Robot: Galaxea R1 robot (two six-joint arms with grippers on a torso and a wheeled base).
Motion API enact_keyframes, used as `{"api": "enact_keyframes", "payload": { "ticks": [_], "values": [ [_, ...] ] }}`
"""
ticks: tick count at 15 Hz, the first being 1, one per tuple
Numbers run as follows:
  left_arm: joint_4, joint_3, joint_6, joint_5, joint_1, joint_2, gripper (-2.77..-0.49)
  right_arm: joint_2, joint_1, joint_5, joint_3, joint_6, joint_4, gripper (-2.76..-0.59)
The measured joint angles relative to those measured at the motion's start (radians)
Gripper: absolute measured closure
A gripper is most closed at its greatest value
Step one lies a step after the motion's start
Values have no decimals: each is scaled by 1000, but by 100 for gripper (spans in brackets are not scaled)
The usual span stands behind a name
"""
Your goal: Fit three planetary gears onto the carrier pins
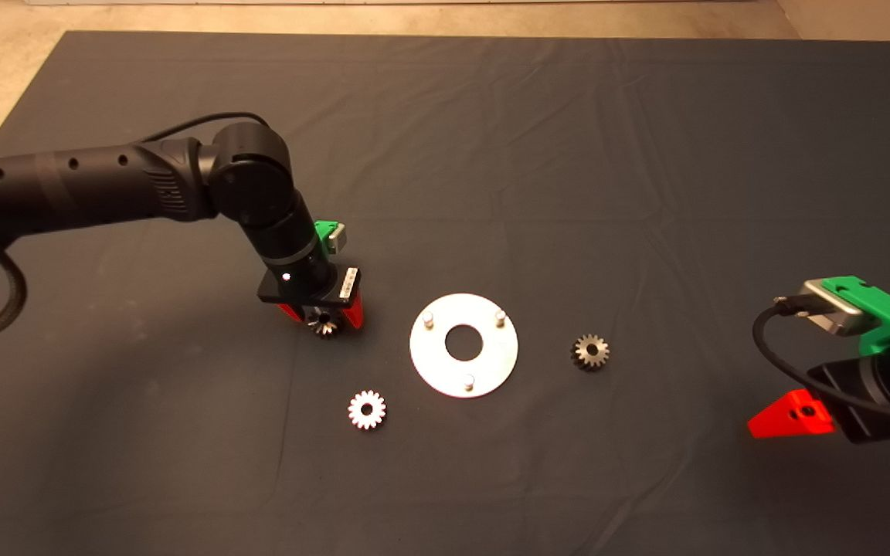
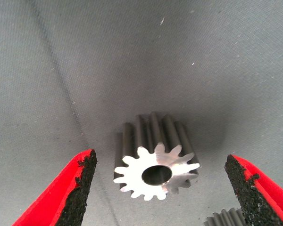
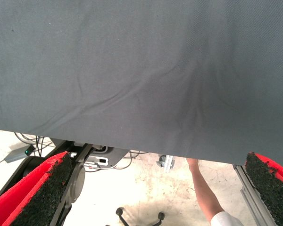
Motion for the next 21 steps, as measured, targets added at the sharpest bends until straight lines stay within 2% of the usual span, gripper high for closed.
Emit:
{"api": "enact_keyframes", "payload": {
  "ticks": [3, 13, 16, 21],
  "values": [
    [0, 0, 0, 0, 0, 0, -180, 0, 0, 0, 0, 0, 0, -275],
    [0, 0, 5, 4, 0, 0, -180, 0, 0, 0, 0, 0, 0, -275],
    [0, 0, 6, 4, 0, 0, -166, 0, 0, 0, 0, 0, 0, -275],
    [0, -3, 35, 4, 0, 0, -166, 0, 0, 0, 0, 0, 0, -275]
  ]
}}
